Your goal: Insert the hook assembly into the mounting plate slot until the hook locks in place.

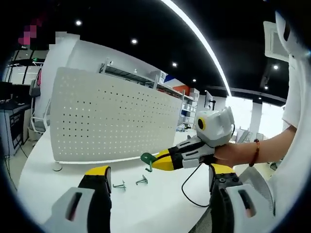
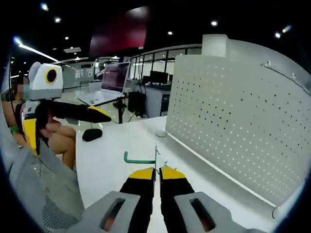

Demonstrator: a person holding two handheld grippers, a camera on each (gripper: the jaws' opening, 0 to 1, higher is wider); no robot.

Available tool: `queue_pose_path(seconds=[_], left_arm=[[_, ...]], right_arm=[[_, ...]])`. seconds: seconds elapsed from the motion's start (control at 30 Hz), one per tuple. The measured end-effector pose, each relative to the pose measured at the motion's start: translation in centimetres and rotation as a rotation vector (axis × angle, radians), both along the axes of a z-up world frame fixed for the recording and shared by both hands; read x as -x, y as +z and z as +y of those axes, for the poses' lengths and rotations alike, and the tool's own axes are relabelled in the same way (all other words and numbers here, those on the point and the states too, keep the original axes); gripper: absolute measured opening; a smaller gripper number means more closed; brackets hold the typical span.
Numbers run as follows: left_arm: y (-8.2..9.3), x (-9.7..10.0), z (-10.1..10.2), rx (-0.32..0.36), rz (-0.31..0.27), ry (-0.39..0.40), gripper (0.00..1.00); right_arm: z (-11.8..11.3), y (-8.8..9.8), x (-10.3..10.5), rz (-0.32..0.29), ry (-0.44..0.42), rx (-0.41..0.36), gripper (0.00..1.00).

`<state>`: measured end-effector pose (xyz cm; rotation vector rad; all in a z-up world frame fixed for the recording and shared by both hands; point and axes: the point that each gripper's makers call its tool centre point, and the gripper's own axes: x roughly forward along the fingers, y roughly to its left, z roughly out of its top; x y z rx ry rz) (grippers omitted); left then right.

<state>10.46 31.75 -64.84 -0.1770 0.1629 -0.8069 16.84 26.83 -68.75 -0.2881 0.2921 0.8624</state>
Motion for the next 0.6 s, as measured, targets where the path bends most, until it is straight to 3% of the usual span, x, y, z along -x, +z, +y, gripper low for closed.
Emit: queue_pose_path(seconds=[0.4,0.6], left_arm=[[0.3,-1.1,-0.6,0.056,0.028,-0.031,0.78],[0.9,-1.5,-1.2,0.139,0.036,-0.032,0.72]], right_arm=[[0.5,1.8,0.6,-0.025,-0.034,-0.092,0.02],[0.5,2.6,1.1,-0.044,-0.038,-0.125,0.02]])
